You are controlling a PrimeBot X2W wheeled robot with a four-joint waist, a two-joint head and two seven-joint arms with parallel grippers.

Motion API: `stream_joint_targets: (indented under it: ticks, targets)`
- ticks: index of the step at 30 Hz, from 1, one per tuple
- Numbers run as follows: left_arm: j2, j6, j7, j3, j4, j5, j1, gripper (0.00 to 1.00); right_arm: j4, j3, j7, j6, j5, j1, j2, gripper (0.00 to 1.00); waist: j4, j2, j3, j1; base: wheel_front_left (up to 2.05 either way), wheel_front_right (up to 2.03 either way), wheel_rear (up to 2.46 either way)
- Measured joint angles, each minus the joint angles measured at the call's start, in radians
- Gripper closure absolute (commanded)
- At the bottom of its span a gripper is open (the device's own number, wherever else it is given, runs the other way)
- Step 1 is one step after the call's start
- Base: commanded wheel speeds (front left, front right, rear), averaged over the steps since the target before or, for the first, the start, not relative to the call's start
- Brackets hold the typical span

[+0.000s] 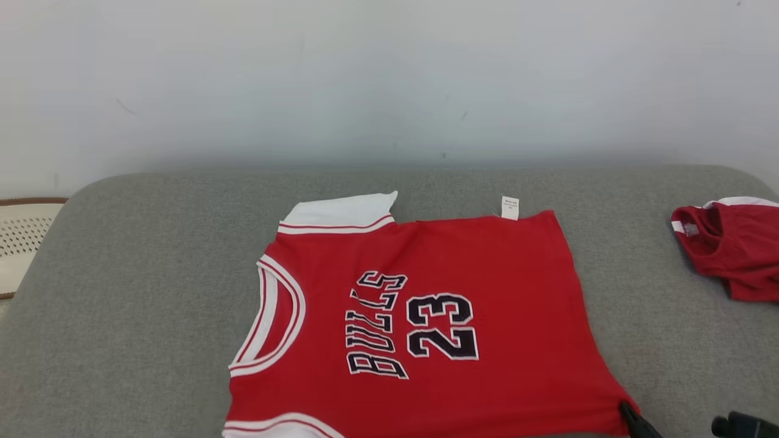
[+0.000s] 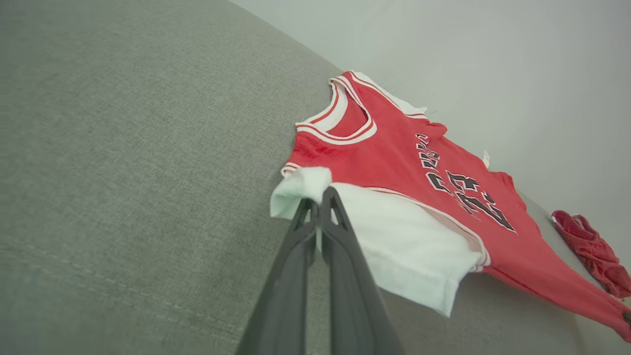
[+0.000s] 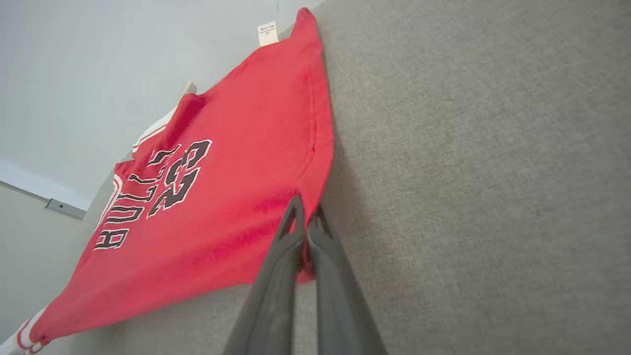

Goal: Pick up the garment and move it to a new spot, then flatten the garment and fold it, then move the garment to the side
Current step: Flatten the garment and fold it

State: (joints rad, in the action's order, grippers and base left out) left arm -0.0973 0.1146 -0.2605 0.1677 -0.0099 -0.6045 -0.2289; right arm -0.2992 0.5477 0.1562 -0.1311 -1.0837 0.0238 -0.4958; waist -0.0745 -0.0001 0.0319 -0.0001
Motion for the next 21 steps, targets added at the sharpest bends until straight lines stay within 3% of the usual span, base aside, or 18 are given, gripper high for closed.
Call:
stream_joint_targets:
  ticks: [13,21]
  targets:
    - [0.007,-0.036,0.0,0.011,0.046,0.039,0.009,1.0,0.072,-0.151,-0.118,0.0,0.108,-0.097,0.077,1.0,0.007,0.0001,-0.013,0.0002,0.0,0.0,0.0]
    - [-0.049,-0.062,0.022,0.014,-0.003,0.093,0.135,1.0,0.116,-0.214,-0.204,0.0,0.155,-0.054,0.135,1.0,0.031,0.0002,-0.02,0.0002,0.0,0.0,0.0]
